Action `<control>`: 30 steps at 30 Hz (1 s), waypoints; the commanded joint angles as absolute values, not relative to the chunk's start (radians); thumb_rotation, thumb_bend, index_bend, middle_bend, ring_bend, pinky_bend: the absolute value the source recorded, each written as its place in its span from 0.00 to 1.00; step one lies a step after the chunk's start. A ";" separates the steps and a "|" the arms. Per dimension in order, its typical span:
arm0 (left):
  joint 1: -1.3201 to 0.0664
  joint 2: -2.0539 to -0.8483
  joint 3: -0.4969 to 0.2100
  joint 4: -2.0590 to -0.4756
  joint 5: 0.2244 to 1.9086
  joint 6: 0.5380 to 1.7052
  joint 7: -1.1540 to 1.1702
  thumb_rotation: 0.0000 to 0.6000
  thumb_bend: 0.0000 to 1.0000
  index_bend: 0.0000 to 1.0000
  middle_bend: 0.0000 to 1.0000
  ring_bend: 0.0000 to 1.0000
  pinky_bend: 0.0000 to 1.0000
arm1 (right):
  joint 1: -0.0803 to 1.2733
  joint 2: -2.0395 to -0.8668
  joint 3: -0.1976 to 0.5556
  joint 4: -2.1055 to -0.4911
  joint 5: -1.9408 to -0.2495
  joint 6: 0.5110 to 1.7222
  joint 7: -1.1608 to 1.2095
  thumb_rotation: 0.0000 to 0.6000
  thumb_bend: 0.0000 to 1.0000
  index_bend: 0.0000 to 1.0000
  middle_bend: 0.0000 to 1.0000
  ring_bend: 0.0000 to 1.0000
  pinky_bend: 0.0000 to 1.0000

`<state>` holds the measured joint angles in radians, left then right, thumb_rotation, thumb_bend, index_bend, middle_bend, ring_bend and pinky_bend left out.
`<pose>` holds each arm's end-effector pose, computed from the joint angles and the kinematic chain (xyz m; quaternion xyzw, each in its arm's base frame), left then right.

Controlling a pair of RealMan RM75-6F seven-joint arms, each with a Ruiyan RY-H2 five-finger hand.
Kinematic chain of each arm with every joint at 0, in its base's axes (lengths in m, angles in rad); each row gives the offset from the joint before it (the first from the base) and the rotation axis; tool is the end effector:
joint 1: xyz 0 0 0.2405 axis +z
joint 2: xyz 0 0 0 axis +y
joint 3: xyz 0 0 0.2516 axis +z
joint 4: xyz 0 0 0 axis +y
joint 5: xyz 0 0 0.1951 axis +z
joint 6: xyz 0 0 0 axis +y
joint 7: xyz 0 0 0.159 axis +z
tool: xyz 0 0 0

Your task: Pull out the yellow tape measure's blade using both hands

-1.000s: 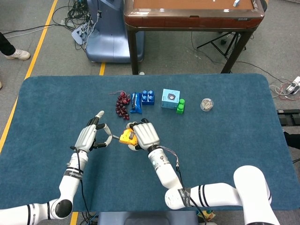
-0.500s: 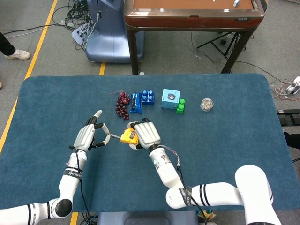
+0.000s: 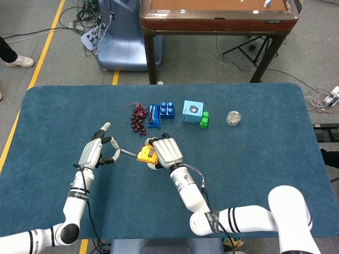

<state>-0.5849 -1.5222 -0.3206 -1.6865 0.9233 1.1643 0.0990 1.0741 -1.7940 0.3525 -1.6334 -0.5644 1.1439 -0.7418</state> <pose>-0.1590 0.3385 0.0397 -0.5118 -0.5718 -0.4926 0.4104 0.0029 -0.3413 -0.0579 0.7241 -0.4323 0.3814 0.3785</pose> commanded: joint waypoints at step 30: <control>-0.456 -1.408 -0.321 -1.722 0.987 1.259 -0.023 1.00 0.53 0.57 0.03 0.00 0.00 | 0.878 -1.471 0.140 -1.892 -0.730 1.110 -0.596 1.00 0.65 0.56 0.54 0.40 0.16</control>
<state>-0.4569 -1.4097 -0.3214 -1.7207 0.9866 1.2583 -0.0216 0.8904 -1.4831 0.1522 -1.8824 -0.7167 1.1085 -0.6078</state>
